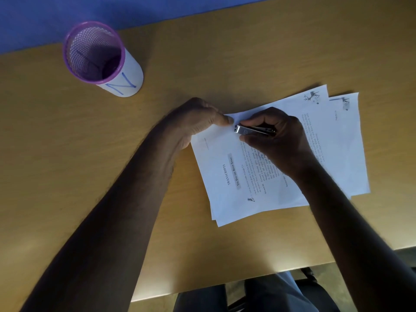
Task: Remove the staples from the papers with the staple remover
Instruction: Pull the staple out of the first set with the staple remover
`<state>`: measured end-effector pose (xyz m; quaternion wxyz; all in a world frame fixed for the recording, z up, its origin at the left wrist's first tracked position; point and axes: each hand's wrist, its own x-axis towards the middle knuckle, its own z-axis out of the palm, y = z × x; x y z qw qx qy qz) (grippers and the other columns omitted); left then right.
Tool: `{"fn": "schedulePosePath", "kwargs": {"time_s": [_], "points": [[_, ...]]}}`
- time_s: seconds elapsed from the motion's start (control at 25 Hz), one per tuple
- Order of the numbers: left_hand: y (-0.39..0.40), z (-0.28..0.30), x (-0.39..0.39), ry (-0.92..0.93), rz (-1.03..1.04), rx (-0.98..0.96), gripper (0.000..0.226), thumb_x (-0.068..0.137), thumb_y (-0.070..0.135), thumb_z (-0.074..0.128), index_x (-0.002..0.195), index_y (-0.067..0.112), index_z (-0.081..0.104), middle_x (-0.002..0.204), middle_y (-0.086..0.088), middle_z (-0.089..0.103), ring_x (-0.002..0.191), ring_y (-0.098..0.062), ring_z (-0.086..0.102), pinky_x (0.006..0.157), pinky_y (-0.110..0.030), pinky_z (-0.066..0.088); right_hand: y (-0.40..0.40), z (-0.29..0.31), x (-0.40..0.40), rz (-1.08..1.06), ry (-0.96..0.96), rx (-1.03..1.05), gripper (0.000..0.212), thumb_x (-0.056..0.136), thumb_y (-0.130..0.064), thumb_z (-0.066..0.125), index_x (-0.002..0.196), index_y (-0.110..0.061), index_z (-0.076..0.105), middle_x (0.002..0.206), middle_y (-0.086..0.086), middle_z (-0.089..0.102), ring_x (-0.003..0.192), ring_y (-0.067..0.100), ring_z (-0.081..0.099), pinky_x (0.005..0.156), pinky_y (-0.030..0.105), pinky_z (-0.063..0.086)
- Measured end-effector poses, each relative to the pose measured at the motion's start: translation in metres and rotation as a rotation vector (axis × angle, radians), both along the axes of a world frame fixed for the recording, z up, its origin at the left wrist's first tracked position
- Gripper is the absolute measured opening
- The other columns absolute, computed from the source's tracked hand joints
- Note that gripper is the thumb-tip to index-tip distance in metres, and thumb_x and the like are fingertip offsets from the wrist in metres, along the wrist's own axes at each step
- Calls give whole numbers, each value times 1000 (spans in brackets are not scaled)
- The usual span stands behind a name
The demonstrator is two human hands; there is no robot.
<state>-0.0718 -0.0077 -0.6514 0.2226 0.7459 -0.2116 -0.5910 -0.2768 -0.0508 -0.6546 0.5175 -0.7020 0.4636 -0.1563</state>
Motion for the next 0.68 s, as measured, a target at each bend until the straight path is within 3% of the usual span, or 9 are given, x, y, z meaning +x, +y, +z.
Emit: {"fn": "schedulePosePath", "kwargs": {"time_s": [0.12, 0.24, 0.36, 0.48, 0.56, 0.68], "points": [[0, 0, 0, -2, 3, -7, 24, 81, 17, 85, 102, 5, 81, 106, -8, 81, 93, -20, 74, 77, -21, 49, 2, -1, 1, -6, 17, -25, 24, 80, -11, 87, 95, -27, 76, 101, -5, 78, 92, 3, 76, 83, 22, 60], [1, 0, 0, 2, -2, -8, 25, 82, 18, 85, 103, 5, 81, 105, -7, 81, 85, -16, 72, 77, -21, 49, 1, 0, 1, -10, 3, -13, 25, 82, -10, 86, 97, -27, 77, 102, -4, 79, 93, 4, 76, 86, 25, 61], [2, -3, 3, 36, -21, -41, 23, 81, 21, 86, 101, 10, 82, 99, -2, 83, 96, -21, 77, 92, -28, 55, -2, 0, 1, -43, -15, 5, 24, 85, -11, 85, 101, -26, 76, 100, -6, 79, 87, 1, 74, 80, 22, 59], [5, -1, 5, 63, -47, -51, 21, 83, 21, 84, 102, 13, 83, 96, 0, 83, 92, -17, 79, 84, -23, 57, -7, -2, 2, -153, -55, 11, 17, 90, -15, 81, 107, -17, 77, 99, -5, 79, 84, 0, 70, 76, 21, 56], [6, 1, 5, 70, -58, -46, 20, 84, 19, 83, 103, 12, 83, 96, -1, 83, 88, -15, 79, 76, -19, 57, -15, -2, 4, -204, -38, -76, 19, 92, -19, 79, 110, -13, 77, 102, -2, 78, 88, 0, 68, 76, 20, 55], [7, 0, 5, 99, -52, -76, 22, 84, 15, 82, 106, 11, 82, 98, 0, 83, 93, -16, 79, 83, -23, 59, -34, -2, 11, -162, 46, -360, 22, 92, -19, 75, 114, -15, 74, 111, 2, 71, 93, 4, 65, 80, 17, 53]]}}
